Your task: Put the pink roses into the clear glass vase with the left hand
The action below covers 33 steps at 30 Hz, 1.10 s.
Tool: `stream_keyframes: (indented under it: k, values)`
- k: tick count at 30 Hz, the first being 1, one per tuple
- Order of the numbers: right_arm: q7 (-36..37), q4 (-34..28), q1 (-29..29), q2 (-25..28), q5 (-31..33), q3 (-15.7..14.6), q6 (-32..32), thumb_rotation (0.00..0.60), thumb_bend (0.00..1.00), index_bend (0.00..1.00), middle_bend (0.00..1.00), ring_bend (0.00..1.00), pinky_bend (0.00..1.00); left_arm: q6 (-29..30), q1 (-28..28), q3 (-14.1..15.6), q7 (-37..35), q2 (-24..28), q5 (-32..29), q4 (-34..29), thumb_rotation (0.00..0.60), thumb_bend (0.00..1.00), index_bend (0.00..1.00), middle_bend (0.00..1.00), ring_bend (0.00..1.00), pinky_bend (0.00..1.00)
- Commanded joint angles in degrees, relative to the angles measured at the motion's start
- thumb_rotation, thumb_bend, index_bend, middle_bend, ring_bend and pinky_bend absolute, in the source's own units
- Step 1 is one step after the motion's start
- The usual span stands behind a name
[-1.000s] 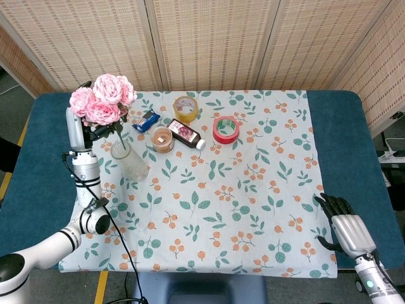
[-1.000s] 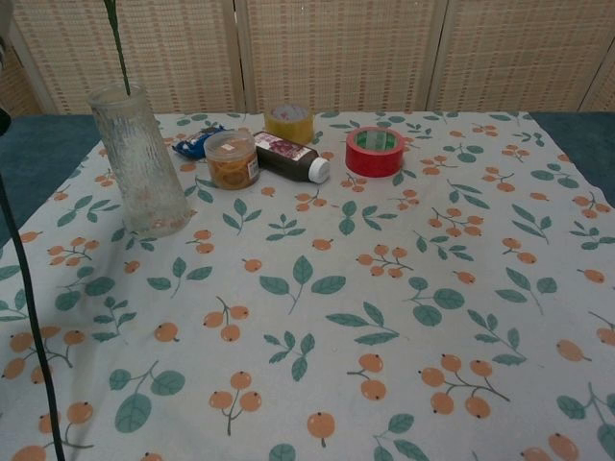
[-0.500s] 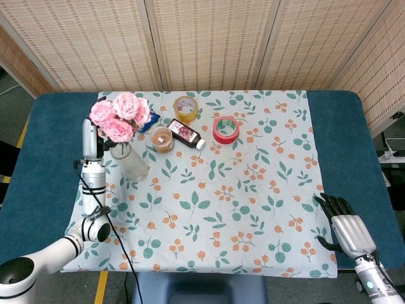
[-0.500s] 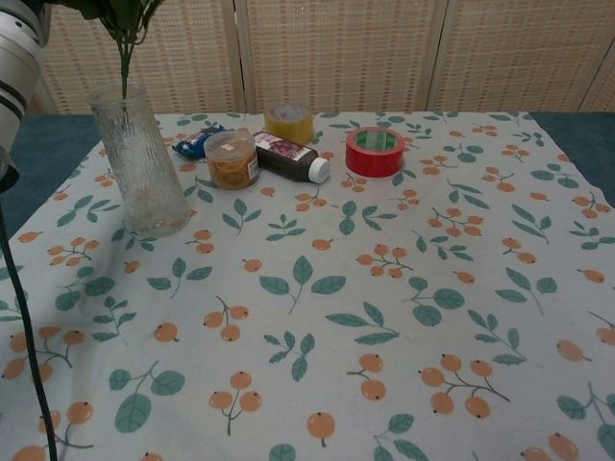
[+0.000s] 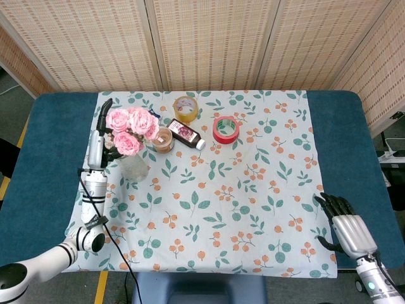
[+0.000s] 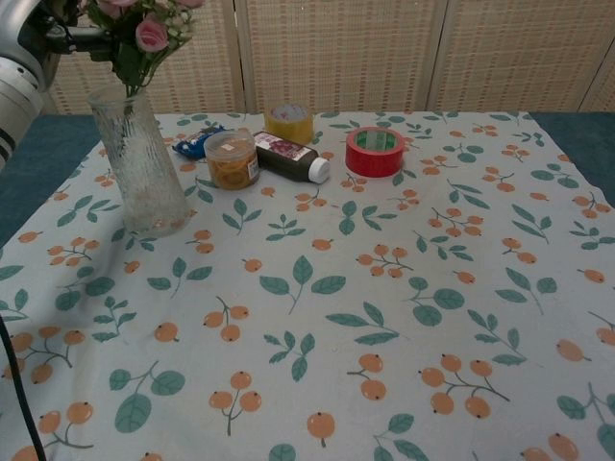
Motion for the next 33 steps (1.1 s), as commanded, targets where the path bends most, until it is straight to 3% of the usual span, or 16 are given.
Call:
stream_keyframes:
  k: [1,12,19,23,28,30,33]
  values:
    - [-0.07,0.01,0.03,-0.07,0.03,-0.01,-0.07,0.600,0.18,0.00,0.00,0.00,0.00,0.46,2.36,2.11,0.49,1.24,0.88,-2.08,0.600,0.36,0.00,0.00,0.00,0.03]
    - [0.07,-0.11,-0.15,-0.01,-0.71,-0.32,0.24,0.600,0.18,0.00,0.00,0.00,0.00,-2.29,7.82,8.47,4.58,6.95,3.40,-9.49,0.600,0.34,0.00,0.00,0.00,0.03]
    - [0.29,-0.16,-0.20,0.11,-1.27,-0.53,0.35,0.600,0.19,0.00,0.00,0.00,0.00,-3.35,10.52,9.83,8.67,11.67,3.06,-12.84,0.600,0.33,0.00,0.00,0.00,0.03]
    - [0.45,-0.23,-0.23,0.23,-1.58,-0.59,0.50,0.600,0.19,0.00,0.00,0.00,0.00,-1.70,14.14,12.50,12.16,14.12,3.69,-13.37,0.600,0.33,0.00,0.00,0.00,0.03]
    - [0.42,-0.37,-0.24,0.34,-1.57,-0.67,0.39,0.600,0.19,0.00,0.00,0.00,0.00,0.08,20.08,16.92,17.56,16.93,3.69,-11.10,0.600,0.33,0.00,0.00,0.00,0.03]
    - [0.28,-0.47,-0.30,0.45,-1.56,-0.67,0.50,0.600,0.19,0.00,0.00,0.00,0.00,2.28,23.40,20.11,23.80,18.49,4.88,-11.16,0.600,0.33,0.00,0.00,0.00,0.03]
    - [-0.31,-0.55,-0.43,0.32,-1.02,-0.51,0.63,0.600,0.19,0.00,0.00,0.00,0.00,5.48,27.83,25.15,32.12,22.34,7.88,-17.17,0.600,0.34,0.00,0.00,0.00,0.02]
